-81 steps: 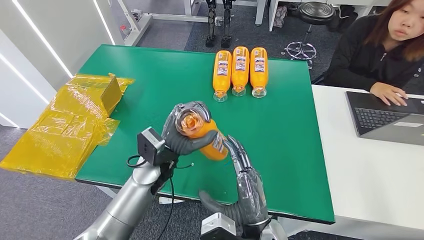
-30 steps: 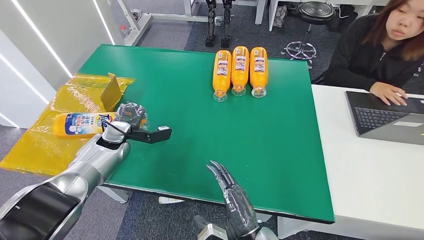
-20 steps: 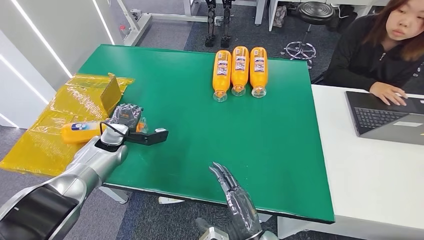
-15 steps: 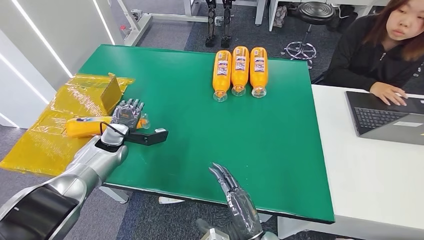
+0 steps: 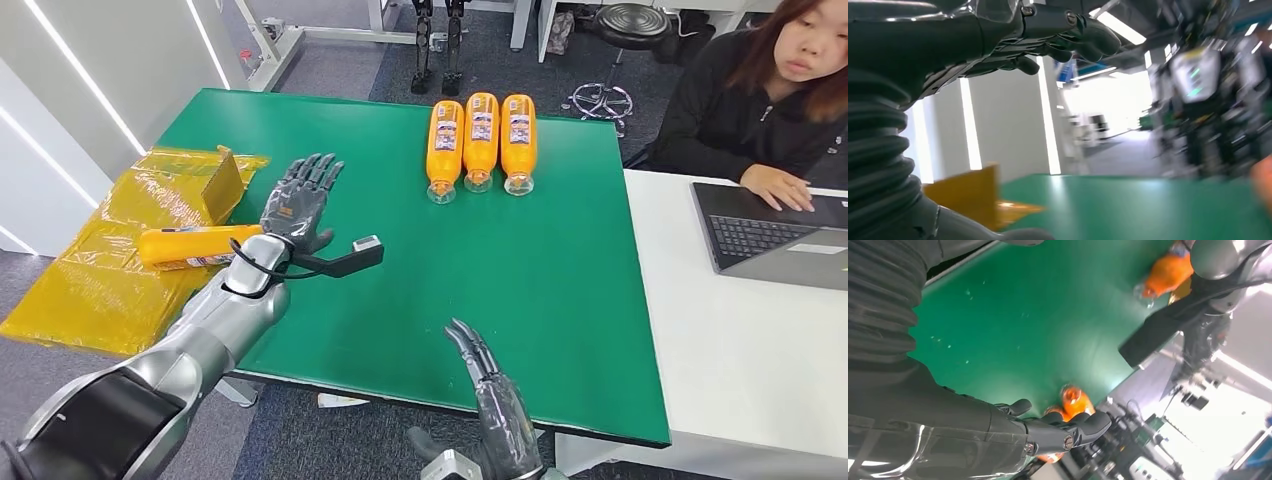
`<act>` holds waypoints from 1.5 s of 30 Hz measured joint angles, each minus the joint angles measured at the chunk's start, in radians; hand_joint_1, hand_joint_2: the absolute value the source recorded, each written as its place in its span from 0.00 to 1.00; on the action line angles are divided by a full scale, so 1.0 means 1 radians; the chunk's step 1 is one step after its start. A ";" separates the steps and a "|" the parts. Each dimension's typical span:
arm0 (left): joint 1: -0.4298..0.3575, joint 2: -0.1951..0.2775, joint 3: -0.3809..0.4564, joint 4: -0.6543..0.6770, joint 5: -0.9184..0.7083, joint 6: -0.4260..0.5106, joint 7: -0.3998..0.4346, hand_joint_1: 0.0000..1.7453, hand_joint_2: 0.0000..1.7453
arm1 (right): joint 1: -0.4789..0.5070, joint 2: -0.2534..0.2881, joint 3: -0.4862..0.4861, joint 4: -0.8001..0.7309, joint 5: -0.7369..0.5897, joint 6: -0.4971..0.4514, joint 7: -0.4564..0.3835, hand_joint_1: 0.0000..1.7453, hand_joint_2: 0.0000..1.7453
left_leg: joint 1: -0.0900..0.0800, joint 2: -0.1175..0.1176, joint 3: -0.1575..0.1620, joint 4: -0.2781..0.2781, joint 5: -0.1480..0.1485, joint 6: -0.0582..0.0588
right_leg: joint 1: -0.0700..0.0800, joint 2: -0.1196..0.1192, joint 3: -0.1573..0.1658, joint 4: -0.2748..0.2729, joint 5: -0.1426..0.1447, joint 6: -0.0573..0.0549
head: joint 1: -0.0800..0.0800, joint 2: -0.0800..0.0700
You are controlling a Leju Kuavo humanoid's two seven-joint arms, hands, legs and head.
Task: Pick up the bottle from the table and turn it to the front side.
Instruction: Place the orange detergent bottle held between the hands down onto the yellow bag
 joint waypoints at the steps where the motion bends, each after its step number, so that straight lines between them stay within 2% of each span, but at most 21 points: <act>1: 0.007 -0.017 0.021 -0.027 0.055 0.014 -0.066 0.00 1.00 | 0.006 -0.001 -0.010 -0.001 -0.003 -0.013 -0.006 0.00 1.00 | 0.000 0.000 0.000 0.000 0.000 0.000 | 0.000 0.000 0.000 0.000 0.000 0.000 | 0.000 0.000; 3: 0.033 -0.045 0.061 -0.102 0.164 0.008 -0.173 0.00 1.00 | 0.014 -0.005 -0.028 -0.002 -0.018 -0.037 -0.024 0.00 1.00 | -0.001 0.001 0.000 0.000 -0.001 0.001 | 0.000 0.001 0.000 0.000 0.000 0.000 | 0.000 0.000; 6: 0.109 -0.069 0.104 -0.273 0.367 -0.085 -0.297 0.00 1.00 | 0.023 -0.013 -0.055 -0.001 -0.042 -0.067 -0.053 0.00 1.00 | -0.001 0.003 0.001 0.000 -0.001 0.001 | -0.001 0.003 0.000 0.000 0.000 0.000 | 0.000 0.000; 9: 0.209 -0.073 0.122 -0.462 0.631 -0.281 -0.395 0.00 1.00 | 0.035 -0.022 -0.075 0.001 -0.066 -0.091 -0.081 0.00 1.00 | 0.000 0.003 0.001 0.000 -0.001 0.001 | -0.001 0.003 0.000 0.000 0.000 0.000 | 0.000 0.000; 12: 0.342 -0.065 0.126 -0.657 0.905 -0.556 -0.473 0.00 1.00 | 0.052 -0.041 -0.094 0.001 -0.110 -0.109 -0.116 0.00 1.00 | 0.000 0.003 0.001 -0.001 -0.002 0.000 | 0.000 0.003 0.000 0.000 -0.001 0.000 | 0.000 0.000; 14: 0.435 -0.058 0.126 -0.768 1.027 -0.707 -0.505 0.00 1.00 | 0.060 -0.054 -0.106 0.001 -0.138 -0.119 -0.135 0.00 1.00 | 0.000 0.004 0.001 -0.002 -0.003 0.000 | 0.000 0.004 -0.001 0.000 -0.001 0.000 | 0.000 0.000; 16: 0.526 -0.054 0.126 -0.859 1.104 -0.805 -0.532 0.00 1.00 | 0.068 -0.063 -0.123 0.001 -0.159 -0.132 -0.145 0.00 1.00 | 0.000 0.004 0.001 -0.002 -0.004 0.000 | 0.000 0.004 -0.001 0.000 -0.002 0.000 | 0.000 0.000; 19: 0.643 -0.058 0.126 -0.954 1.183 -0.893 -0.560 0.00 1.00 | 0.087 -0.068 -0.151 -0.007 -0.189 -0.154 -0.148 0.00 1.00 | 0.000 0.004 0.001 -0.002 -0.005 0.001 | 0.000 0.003 -0.001 -0.001 -0.003 0.001 | 0.000 0.000; 23: 0.743 -0.069 0.123 -1.018 1.220 -0.954 -0.567 0.00 1.00 | 0.119 -0.070 -0.176 -0.032 -0.232 -0.177 -0.154 0.00 1.00 | 0.000 0.004 0.000 -0.002 -0.005 0.001 | 0.000 0.003 -0.001 -0.001 -0.003 0.001 | 0.000 0.000; 28: 0.796 -0.070 0.122 -1.034 1.258 -0.977 -0.563 0.00 1.00 | 0.154 -0.070 -0.196 -0.057 -0.255 -0.204 -0.167 0.00 1.00 | 0.000 0.004 0.000 -0.002 -0.005 0.002 | 0.000 0.003 -0.001 -0.001 -0.003 0.001 | 0.000 0.000; 32: 0.803 -0.081 0.128 -1.038 1.254 -0.976 -0.536 0.00 1.00 | 0.157 -0.066 -0.215 -0.072 -0.240 -0.194 -0.161 0.00 1.00 | 0.000 0.003 0.001 -0.002 -0.005 0.002 | 0.000 0.003 0.000 -0.001 -0.002 0.001 | 0.000 0.000; 39: 0.772 -0.105 0.148 -1.038 1.211 -0.961 -0.521 0.00 1.00 | 0.145 -0.034 -0.285 -0.087 -0.227 -0.085 -0.145 0.00 1.00 | 0.000 0.003 0.001 -0.002 -0.004 0.001 | 0.000 0.003 0.000 -0.001 -0.002 0.000 | 0.000 0.000; 45: 0.757 -0.118 0.156 -1.038 1.205 -0.955 -0.522 0.00 1.00 | 0.145 -0.020 -0.310 -0.090 -0.232 -0.075 -0.155 0.00 1.00 | 0.000 0.003 0.001 -0.002 -0.005 0.001 | 0.000 0.003 0.000 -0.001 -0.002 0.000 | 0.000 0.000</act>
